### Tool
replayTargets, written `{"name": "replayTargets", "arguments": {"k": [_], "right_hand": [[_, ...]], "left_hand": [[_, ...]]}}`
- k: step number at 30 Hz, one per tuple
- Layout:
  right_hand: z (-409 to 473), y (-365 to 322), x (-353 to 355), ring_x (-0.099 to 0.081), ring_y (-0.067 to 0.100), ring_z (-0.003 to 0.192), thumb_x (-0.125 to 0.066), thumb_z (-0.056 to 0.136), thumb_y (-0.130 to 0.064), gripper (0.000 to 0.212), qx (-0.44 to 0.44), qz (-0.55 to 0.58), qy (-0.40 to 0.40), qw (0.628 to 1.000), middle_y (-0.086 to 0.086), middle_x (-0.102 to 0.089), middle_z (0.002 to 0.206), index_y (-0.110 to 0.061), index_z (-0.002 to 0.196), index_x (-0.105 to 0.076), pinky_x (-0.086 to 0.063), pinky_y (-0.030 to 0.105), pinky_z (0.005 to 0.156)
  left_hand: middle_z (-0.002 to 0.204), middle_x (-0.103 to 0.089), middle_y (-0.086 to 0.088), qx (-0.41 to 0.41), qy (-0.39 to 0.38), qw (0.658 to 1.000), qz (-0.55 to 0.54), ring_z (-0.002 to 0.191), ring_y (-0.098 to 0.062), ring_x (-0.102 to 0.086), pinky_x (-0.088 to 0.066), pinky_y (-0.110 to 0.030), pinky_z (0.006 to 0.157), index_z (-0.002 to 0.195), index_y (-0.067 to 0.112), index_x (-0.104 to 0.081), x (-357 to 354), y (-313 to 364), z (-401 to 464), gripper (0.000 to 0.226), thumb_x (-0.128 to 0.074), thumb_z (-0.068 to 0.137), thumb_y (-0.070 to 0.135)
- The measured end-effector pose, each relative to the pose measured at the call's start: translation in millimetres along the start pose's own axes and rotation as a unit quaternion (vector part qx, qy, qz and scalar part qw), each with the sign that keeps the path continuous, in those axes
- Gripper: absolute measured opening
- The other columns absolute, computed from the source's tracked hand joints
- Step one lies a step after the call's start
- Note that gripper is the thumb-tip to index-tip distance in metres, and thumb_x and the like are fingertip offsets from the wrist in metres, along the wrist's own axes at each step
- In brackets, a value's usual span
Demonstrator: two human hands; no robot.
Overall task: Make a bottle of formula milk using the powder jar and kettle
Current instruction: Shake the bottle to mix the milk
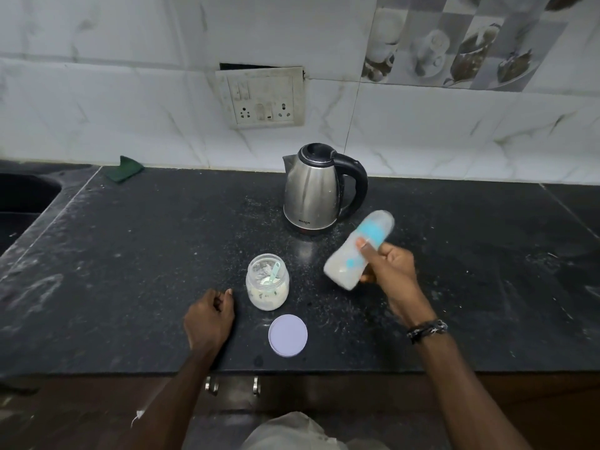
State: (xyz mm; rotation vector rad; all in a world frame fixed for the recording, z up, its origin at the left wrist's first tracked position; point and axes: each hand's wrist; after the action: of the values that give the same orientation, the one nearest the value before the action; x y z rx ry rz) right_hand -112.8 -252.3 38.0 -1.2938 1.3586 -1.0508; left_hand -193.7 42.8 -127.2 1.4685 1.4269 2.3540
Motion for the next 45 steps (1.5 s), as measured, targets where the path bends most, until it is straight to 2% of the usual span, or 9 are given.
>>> {"name": "replayTargets", "arguments": {"k": [6,9,13,17,24,28,32,36,45], "right_hand": [[3,1,5,-0.072,0.015,0.077,-0.071,0.085,-0.033,0.028,0.002,0.073,0.066,0.995,0.005,-0.077,0.089,-0.01,0.101,-0.071,-0.056,0.025,0.06],[-1,4,4,-0.075,0.017,0.08,-0.071,0.086,-0.022,0.03,-0.018,-0.01,-0.029,0.999,0.005,-0.078,0.088,-0.005,0.11,-0.069,-0.059,0.026,0.062],[-1,5,2,-0.072,0.013,0.073,-0.068,0.089,-0.027,0.025,0.005,0.081,0.035,0.996,0.004,-0.077,0.085,-0.007,0.104,-0.07,-0.056,0.023,0.058],[-2,7,-2,-0.073,0.013,0.074,-0.072,0.083,-0.018,0.03,-0.002,0.02,-0.041,0.999,0.002,-0.078,0.085,-0.004,0.109,-0.069,-0.057,0.023,0.057],[-1,7,0,-0.074,0.015,0.078,-0.078,0.078,-0.02,0.04,0.01,-0.01,-0.046,0.999,0.005,-0.078,0.089,-0.003,0.113,-0.069,-0.057,0.023,0.058],[3,3,4,-0.073,0.014,0.08,-0.078,0.068,-0.037,0.047,0.018,0.091,0.019,0.995,0.004,-0.077,0.091,-0.01,0.106,-0.07,-0.058,0.026,0.063],[4,6,6,-0.075,0.018,0.081,-0.082,0.075,-0.008,0.038,-0.004,-0.06,-0.065,0.996,0.006,-0.078,0.089,-0.001,0.11,-0.068,-0.06,0.028,0.065],[6,1,10,-0.075,0.019,0.086,-0.085,0.07,-0.016,0.046,0.033,0.007,-0.023,0.999,0.008,-0.077,0.097,-0.006,0.11,-0.066,-0.059,0.024,0.063],[9,-5,8,-0.074,0.009,0.08,-0.088,0.069,-0.017,0.031,0.064,-0.147,-0.043,0.986,-0.006,-0.077,0.085,-0.017,0.095,-0.07,-0.058,0.023,0.068]], "left_hand": [[0.058,-0.064,-0.004,-0.006,-0.006,1.0,0.004,0.057,-0.031,-0.063,-0.049,-0.037,0.058,0.069,0.012,-0.061,-1,0,1,0.035,-0.067,0.096,0.034],[0.059,-0.064,-0.004,-0.006,-0.006,1.0,0.004,0.059,-0.031,-0.064,-0.05,-0.037,0.059,0.07,0.013,-0.062,0,1,1,0.035,-0.066,0.096,0.035],[0.059,-0.065,-0.005,-0.009,-0.008,1.0,0.003,0.059,-0.031,-0.065,-0.05,-0.037,0.06,0.071,0.013,-0.063,-1,0,2,0.033,-0.067,0.096,0.034],[0.059,-0.065,-0.005,-0.008,-0.003,1.0,0.002,0.058,-0.032,-0.065,-0.048,-0.036,0.059,0.07,0.013,-0.063,0,1,1,0.033,-0.068,0.096,0.033],[0.056,-0.058,0.0,-0.008,0.0,1.0,0.003,0.054,-0.024,-0.053,-0.039,-0.032,0.058,0.07,0.011,-0.064,1,3,0,0.033,-0.068,0.096,0.032],[0.057,-0.058,0.001,-0.011,-0.002,1.0,0.0,0.054,-0.023,-0.054,-0.038,-0.031,0.059,0.069,0.012,-0.063,0,2,1,0.033,-0.069,0.095,0.031],[0.057,-0.06,-0.001,-0.004,-0.003,1.0,-0.002,0.055,-0.025,-0.056,-0.04,-0.032,0.059,0.07,0.013,-0.064,1,2,0,0.033,-0.068,0.096,0.033],[0.059,-0.063,-0.004,-0.001,-0.008,1.0,0.0,0.057,-0.029,-0.061,-0.046,-0.035,0.059,0.069,0.013,-0.063,0,1,1,0.034,-0.068,0.096,0.034],[0.057,-0.062,-0.003,-0.006,-0.007,1.0,-0.008,0.055,-0.029,-0.06,-0.046,-0.035,0.058,0.067,0.013,-0.061,-2,0,1,0.035,-0.068,0.095,0.032]]}}
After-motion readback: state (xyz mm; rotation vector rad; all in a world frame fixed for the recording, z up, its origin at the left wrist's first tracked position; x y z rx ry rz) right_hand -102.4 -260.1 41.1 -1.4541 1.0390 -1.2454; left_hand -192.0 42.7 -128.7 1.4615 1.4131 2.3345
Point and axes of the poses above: each hand's wrist, its own z-axis towards the middle knuckle, its own x-axis out of the back of the hand, y = z × x
